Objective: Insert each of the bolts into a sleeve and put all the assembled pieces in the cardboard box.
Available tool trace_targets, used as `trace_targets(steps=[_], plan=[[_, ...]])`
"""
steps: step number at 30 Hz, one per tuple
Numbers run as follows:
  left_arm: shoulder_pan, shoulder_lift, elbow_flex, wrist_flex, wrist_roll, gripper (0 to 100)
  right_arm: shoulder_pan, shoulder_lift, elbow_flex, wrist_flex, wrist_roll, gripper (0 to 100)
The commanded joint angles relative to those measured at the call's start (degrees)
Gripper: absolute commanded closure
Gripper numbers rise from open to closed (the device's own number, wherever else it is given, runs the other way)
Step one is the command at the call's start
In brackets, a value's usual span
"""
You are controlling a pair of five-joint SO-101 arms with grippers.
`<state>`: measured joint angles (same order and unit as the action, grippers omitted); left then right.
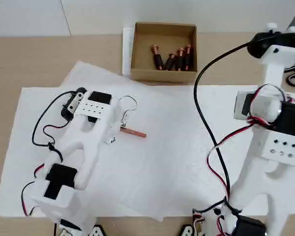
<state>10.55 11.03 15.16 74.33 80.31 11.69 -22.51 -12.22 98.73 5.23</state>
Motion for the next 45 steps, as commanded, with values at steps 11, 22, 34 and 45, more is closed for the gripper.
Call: trace_targets(steps=[11,22,34,45], plan=[[0.35,3.16,-0.31,-4.84,0.44,81,0.04,-2.24,-0.18,0.04,0.09,99.5],[3.69,2.73,-0.31,-4.75,3.52,96,0.04,-2.24,-0.18,0.04,0.00,99.5],[3.34,2.55,-10.51,5.10,-0.88,96,0.04,-2.24,-0.18,0.04,0.00,99.5],[1.23,3.08,-31.52,26.02,-23.56,99,0.04,-2.33,-0.18,0.13,0.00,99.5]])
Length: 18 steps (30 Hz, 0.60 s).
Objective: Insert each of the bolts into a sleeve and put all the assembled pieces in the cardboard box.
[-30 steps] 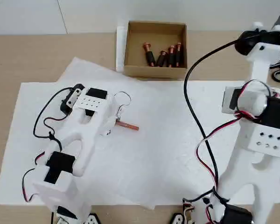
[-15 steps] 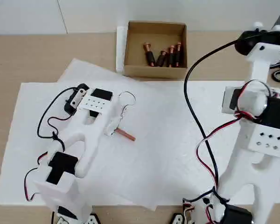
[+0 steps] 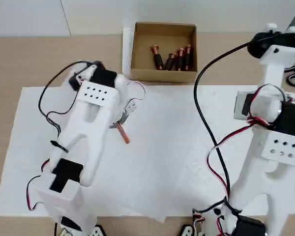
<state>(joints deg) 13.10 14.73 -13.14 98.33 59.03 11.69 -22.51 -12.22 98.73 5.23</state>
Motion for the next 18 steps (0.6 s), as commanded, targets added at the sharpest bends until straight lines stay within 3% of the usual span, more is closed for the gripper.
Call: trace_targets(steps=[1,9,13,18], plan=[[-2.29,-0.35,-2.86,1.76,-2.46,99,0.04,-2.33,-0.18,0.13,0.00,99.5],[-5.19,10.64,-2.42,-0.62,-4.75,99,0.04,-2.33,-0.18,0.13,-0.79,99.5],[-5.01,16.62,-2.42,-4.48,-14.24,99,-0.04,-2.33,-0.18,0.13,-1.58,99.5],[-6.33,18.46,-5.85,-6.33,-31.65,99,-0.04,-2.33,-0.18,0.13,-1.58,99.5]])
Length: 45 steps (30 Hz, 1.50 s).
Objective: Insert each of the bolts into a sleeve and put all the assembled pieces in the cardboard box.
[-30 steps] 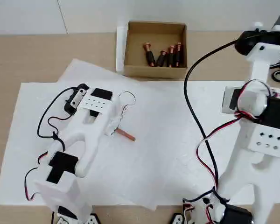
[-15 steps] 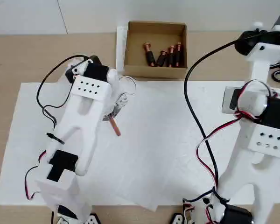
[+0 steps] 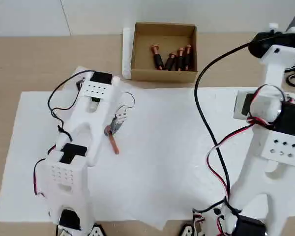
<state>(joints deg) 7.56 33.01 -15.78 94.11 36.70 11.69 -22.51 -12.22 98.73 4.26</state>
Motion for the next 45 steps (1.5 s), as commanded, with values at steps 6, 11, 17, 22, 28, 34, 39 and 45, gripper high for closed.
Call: trace_targets(steps=[6,11,17,22,28,34,39,45], plan=[[-1.14,0.44,-10.33,1.93,-22.77,99,-0.04,-2.33,-0.18,0.13,-0.62,99.5],[-0.97,0.53,-9.19,1.85,-24.44,99,-0.04,-2.33,-0.18,0.13,-0.62,99.5],[-0.97,2.46,-8.48,1.76,-24.79,95,-0.04,-2.33,-0.18,0.13,-0.62,99.5],[-0.97,5.89,-8.57,1.76,-24.79,89,-0.04,-2.33,-0.18,0.13,-0.62,99.5],[-0.88,5.98,-9.27,1.76,-24.79,89,-0.04,-2.33,-0.18,0.13,-0.62,99.5],[-0.79,6.42,-11.12,1.76,-24.53,96,-0.04,-2.33,-0.18,0.13,-0.62,99.5],[-0.79,6.68,-10.33,0.26,-24.53,99,-0.04,-2.33,-0.18,0.13,-0.62,99.5],[1.32,8.97,-10.42,0.26,-24.70,99,-0.04,-2.24,-0.18,0.13,-0.62,99.5]])
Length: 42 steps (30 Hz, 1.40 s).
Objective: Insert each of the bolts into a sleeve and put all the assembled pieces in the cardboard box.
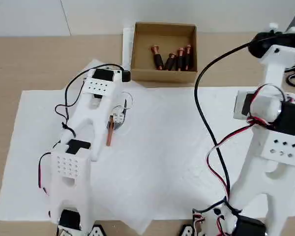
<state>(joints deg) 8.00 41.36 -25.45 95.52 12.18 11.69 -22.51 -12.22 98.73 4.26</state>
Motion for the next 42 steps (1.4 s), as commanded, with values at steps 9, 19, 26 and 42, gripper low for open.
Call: trace_targets(steps=[9,19,26,42], plan=[[1.93,-5.36,-7.60,2.99,-0.26,99,-0.04,-2.24,-0.18,0.13,-0.62,99.5],[2.11,-9.49,-8.31,4.75,-0.26,99,-0.04,-2.24,-0.18,0.13,-0.62,99.5],[1.93,-1.41,-8.13,2.81,-0.35,99,-0.04,-2.07,-0.18,0.13,-0.62,99.5],[2.11,0.09,-11.65,3.25,-3.87,91,-0.04,-1.89,-0.09,0.13,-0.62,99.5]])
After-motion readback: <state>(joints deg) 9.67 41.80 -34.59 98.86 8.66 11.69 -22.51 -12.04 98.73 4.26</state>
